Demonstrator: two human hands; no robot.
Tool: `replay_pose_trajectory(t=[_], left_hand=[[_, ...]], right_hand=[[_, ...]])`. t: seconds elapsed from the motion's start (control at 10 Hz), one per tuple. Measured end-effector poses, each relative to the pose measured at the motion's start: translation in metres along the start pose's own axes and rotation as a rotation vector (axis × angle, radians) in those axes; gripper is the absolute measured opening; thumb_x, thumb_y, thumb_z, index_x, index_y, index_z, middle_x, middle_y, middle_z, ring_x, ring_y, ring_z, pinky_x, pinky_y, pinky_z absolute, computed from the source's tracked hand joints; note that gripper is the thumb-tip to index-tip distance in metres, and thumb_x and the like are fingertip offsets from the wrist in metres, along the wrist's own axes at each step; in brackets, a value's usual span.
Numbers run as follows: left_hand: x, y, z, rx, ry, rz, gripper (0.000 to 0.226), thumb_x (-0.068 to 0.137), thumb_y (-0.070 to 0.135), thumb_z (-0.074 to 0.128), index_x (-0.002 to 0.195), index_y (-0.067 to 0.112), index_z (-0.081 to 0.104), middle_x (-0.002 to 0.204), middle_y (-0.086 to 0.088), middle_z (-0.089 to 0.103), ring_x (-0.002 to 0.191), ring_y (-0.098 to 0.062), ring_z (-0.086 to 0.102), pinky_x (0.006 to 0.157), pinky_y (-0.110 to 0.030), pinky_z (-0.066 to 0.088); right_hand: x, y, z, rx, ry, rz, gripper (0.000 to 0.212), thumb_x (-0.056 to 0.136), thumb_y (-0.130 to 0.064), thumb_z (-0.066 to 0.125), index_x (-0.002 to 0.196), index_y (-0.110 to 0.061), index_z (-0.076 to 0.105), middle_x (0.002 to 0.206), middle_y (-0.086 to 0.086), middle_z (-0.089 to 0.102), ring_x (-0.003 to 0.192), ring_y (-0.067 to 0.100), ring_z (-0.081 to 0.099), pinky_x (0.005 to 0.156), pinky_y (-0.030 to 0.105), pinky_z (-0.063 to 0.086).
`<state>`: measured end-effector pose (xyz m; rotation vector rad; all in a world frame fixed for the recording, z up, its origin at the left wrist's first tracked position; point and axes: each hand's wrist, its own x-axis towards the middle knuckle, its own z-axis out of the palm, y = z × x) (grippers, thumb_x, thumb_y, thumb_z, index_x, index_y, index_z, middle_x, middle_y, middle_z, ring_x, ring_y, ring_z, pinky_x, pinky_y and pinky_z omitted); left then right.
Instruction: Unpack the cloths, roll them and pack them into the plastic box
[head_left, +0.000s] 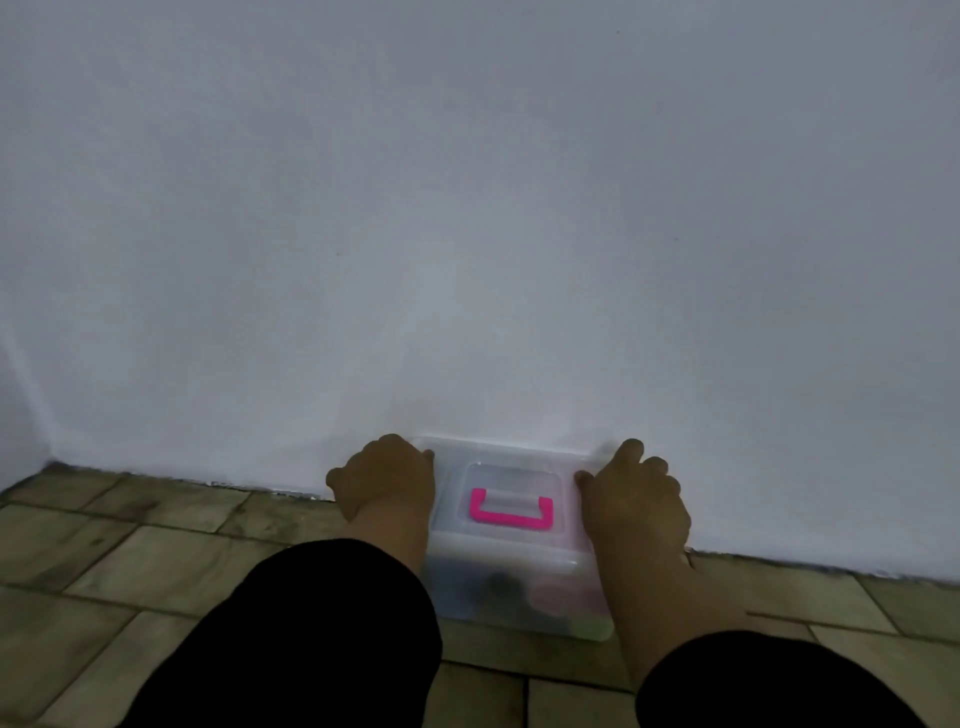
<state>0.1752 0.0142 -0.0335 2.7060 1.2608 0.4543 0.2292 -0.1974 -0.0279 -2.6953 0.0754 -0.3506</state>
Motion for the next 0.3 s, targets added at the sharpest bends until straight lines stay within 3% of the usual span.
replay_pose_trajectory(t=[0.2,0.3], left_hand=[[0.0012,0.0008,0.002,-0.026,-0.001,0.007,0.048,0.089,0.057,0.037,0.108,0.019,0.058,0.11,-0.004,0.063,0.099,-0.026,0.06,0.08,-0.036,0.036],[0.0037,0.0,-0.0007,-0.089,-0.012,-0.076,0.058,0.087,0.061,0.032,0.121,0.018,0.049,0.123,-0.008,0.055,0.112,-0.03,0.053,0.097,-0.05,0.034]], right_hand=[[0.001,0.0023,0.0002,0.029,-0.004,0.01,0.051,0.087,-0.051,0.053,0.12,-0.015,0.038,0.117,0.011,0.05,0.106,0.03,0.052,0.067,0.037,0.039],[0.0032,0.0017,-0.0044,0.001,-0.045,0.042,0.058,0.085,-0.056,0.052,0.124,-0.015,0.039,0.121,0.011,0.05,0.111,0.03,0.051,0.081,0.041,0.043]])
